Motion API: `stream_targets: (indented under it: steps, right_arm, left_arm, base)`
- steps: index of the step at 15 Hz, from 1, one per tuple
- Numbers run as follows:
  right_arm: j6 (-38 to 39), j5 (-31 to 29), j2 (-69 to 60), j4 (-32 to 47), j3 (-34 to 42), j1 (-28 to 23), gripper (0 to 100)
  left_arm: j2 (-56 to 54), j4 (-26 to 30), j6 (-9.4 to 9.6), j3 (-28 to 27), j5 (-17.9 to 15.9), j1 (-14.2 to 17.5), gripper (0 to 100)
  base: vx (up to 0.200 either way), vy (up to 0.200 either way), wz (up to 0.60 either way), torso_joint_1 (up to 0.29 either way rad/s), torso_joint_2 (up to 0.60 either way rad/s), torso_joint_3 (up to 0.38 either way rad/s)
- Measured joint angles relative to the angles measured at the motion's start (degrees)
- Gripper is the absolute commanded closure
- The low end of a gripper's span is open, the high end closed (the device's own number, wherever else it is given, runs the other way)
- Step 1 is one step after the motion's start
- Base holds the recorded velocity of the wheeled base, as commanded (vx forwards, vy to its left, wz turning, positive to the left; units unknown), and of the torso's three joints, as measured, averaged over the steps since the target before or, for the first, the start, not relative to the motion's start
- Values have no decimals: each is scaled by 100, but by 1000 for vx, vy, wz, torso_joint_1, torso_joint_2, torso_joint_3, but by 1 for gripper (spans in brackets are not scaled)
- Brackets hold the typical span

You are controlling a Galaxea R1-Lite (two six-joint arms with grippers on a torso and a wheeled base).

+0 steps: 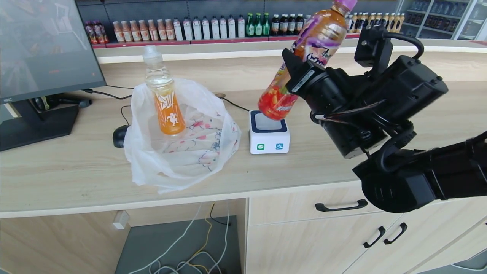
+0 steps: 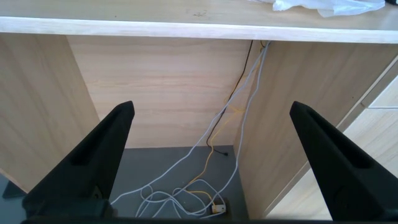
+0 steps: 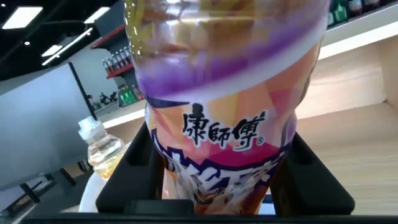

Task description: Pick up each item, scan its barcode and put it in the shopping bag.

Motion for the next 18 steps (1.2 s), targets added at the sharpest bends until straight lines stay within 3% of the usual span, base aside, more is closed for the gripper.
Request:
stream_targets:
  steps: [7, 18]
  right_arm:
    - [1651, 6, 397, 336, -870, -46, 100]
    - [3501, -20, 866, 354, -931, -312, 100]
  left_arm:
    - [0, 0, 0, 0, 2, 0, 0]
    - [0, 0, 0, 0, 0, 2, 0]
  base:
    - [0, 0, 0, 0, 0, 0]
    - [0, 0, 0, 0, 0, 0]
